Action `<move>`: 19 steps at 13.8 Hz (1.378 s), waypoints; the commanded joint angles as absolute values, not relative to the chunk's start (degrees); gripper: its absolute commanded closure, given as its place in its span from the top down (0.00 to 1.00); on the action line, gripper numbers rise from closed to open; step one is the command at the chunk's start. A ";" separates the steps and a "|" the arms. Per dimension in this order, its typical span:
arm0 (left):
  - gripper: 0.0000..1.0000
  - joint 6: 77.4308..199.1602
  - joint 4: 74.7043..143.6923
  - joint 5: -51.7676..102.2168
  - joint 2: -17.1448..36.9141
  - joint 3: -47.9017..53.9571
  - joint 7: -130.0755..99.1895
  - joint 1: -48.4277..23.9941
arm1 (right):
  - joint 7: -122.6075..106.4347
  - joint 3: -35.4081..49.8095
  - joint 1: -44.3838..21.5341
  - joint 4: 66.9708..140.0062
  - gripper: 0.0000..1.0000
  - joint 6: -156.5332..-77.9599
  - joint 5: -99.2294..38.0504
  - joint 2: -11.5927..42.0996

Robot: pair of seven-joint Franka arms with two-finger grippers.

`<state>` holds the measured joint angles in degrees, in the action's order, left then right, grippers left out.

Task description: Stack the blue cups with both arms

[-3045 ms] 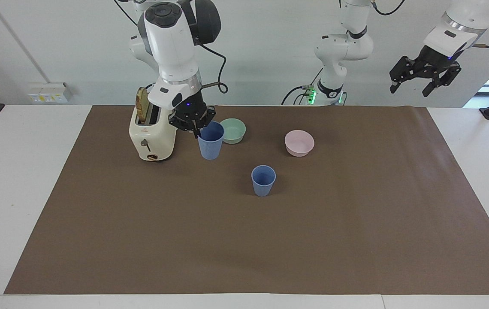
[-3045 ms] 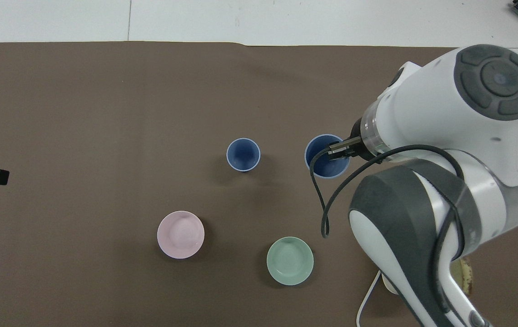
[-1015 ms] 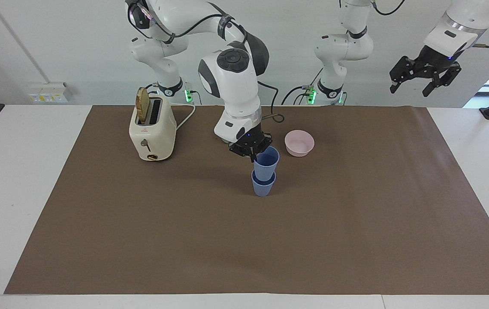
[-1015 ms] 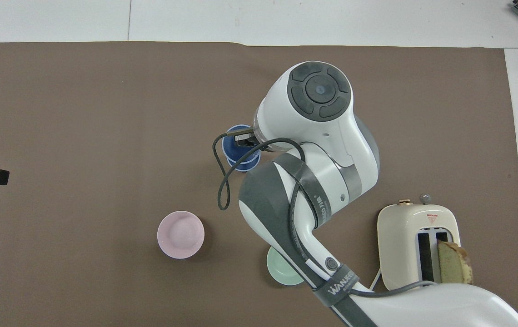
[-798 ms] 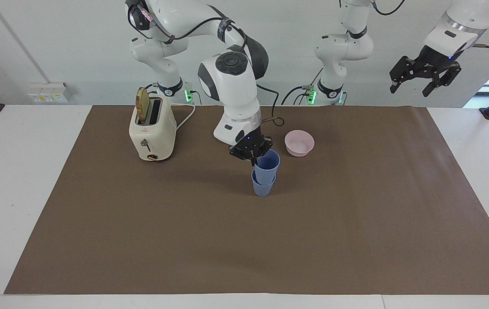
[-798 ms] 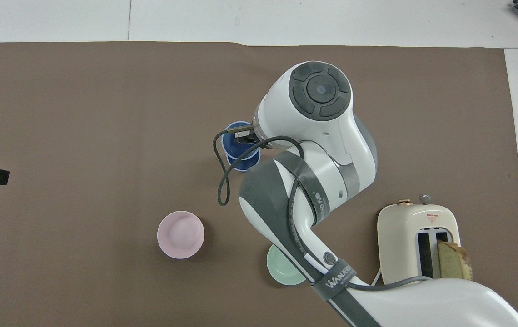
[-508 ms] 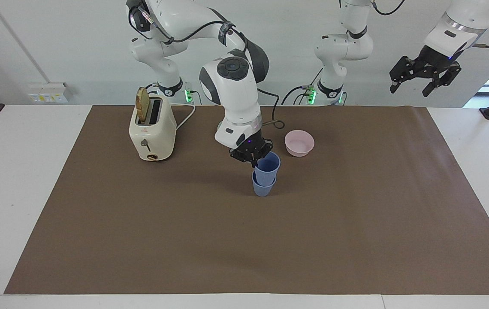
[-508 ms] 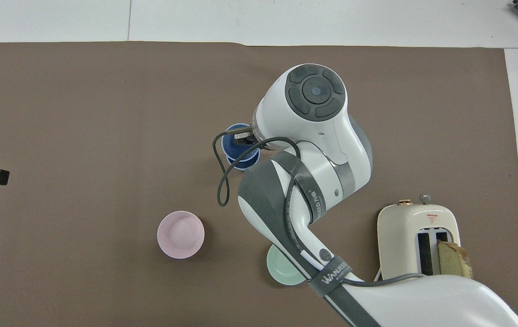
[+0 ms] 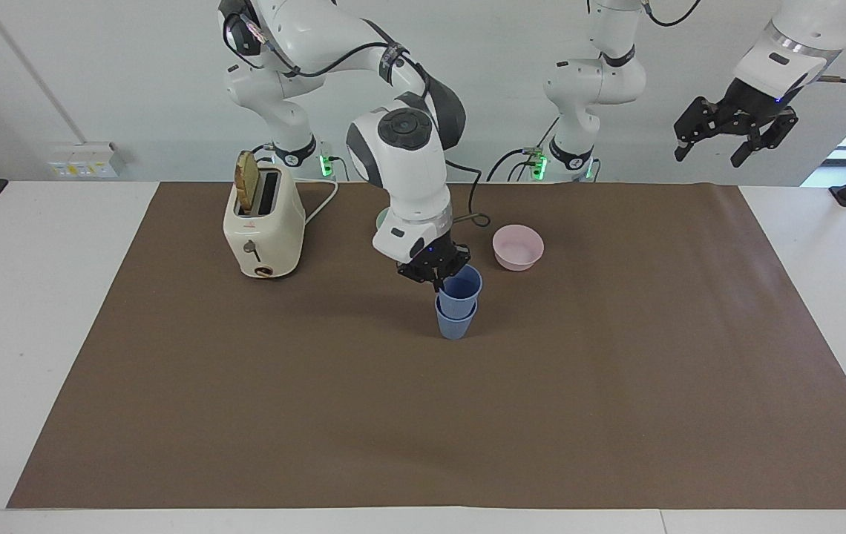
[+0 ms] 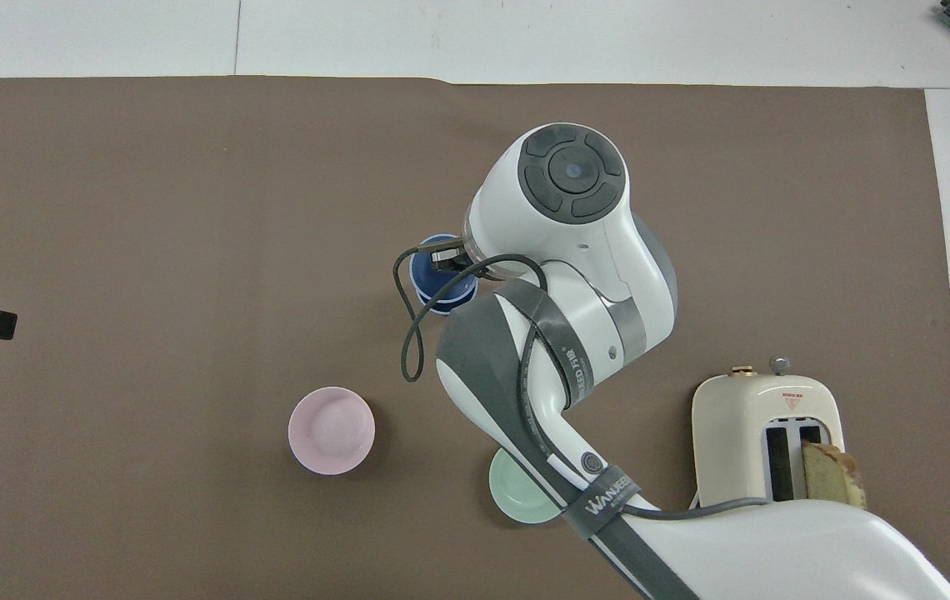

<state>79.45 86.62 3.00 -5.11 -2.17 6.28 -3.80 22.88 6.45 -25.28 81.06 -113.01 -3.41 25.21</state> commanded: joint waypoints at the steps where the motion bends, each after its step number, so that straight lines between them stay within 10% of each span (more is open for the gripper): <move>1: 1.00 79.01 87.45 2.55 -6.06 -1.76 6.77 -3.16 | 21.36 6.94 -24.61 82.35 0.28 -113.64 -4.48 24.43; 4: 1.00 79.01 87.45 2.55 -6.06 -1.76 6.77 -3.16 | 21.88 6.94 -24.70 81.92 0.47 -113.82 -4.57 24.52; 8: 1.00 79.01 87.45 2.55 -6.06 -1.93 6.77 -3.16 | 23.55 5.98 -22.87 83.22 0.98 -112.25 -3.43 19.45; 19: 1.00 79.01 87.45 2.55 -6.06 -1.76 6.77 -3.16 | 9.96 5.71 1.56 91.23 1.00 -91.60 -3.08 -3.42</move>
